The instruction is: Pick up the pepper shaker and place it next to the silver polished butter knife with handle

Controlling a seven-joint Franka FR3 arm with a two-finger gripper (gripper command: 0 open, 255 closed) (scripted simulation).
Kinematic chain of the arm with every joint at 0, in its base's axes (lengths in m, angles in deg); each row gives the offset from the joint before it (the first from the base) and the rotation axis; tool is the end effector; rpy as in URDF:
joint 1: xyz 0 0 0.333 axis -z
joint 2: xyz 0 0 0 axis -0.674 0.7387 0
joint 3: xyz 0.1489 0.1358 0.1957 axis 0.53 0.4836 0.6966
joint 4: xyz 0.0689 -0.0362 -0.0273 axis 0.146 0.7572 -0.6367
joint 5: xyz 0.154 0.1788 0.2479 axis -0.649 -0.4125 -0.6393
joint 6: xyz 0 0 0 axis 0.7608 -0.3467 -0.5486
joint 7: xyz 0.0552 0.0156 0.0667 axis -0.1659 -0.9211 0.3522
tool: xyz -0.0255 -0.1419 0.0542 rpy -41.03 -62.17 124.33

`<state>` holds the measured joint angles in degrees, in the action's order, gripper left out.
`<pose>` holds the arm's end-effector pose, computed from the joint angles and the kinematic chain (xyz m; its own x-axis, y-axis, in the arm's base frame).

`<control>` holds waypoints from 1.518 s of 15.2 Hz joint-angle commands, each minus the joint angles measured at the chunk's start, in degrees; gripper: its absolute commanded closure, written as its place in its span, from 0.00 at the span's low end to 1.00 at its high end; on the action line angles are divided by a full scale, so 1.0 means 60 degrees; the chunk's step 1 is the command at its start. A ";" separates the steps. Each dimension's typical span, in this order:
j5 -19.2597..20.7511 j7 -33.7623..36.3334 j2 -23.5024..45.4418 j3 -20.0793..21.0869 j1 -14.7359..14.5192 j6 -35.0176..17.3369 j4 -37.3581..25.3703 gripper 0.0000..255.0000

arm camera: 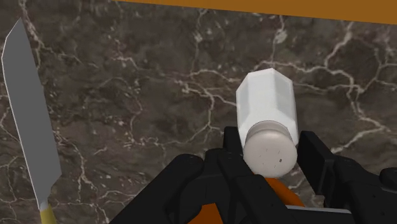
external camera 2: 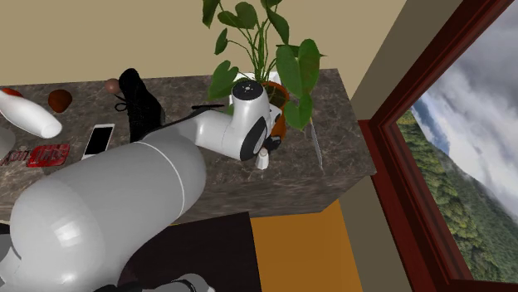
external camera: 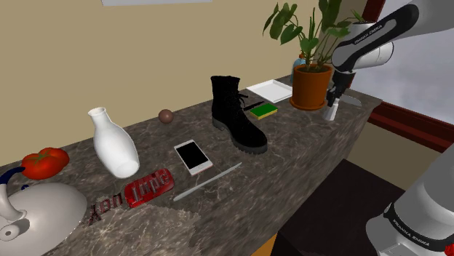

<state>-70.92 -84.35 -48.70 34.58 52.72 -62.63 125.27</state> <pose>0.3720 -0.2998 0.3160 0.9968 -0.0602 0.0519 -0.0659 -0.9909 0.1176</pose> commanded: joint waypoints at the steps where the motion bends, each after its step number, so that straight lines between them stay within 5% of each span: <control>1: 0.0081 0.0029 -0.0120 0.0049 -0.0036 0.0264 -0.0084 1.00; 23: 0.0463 0.0205 -0.1414 0.0312 -0.0086 0.3191 -0.1799 1.00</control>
<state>-68.21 -83.02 -56.85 36.33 52.25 -44.34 115.19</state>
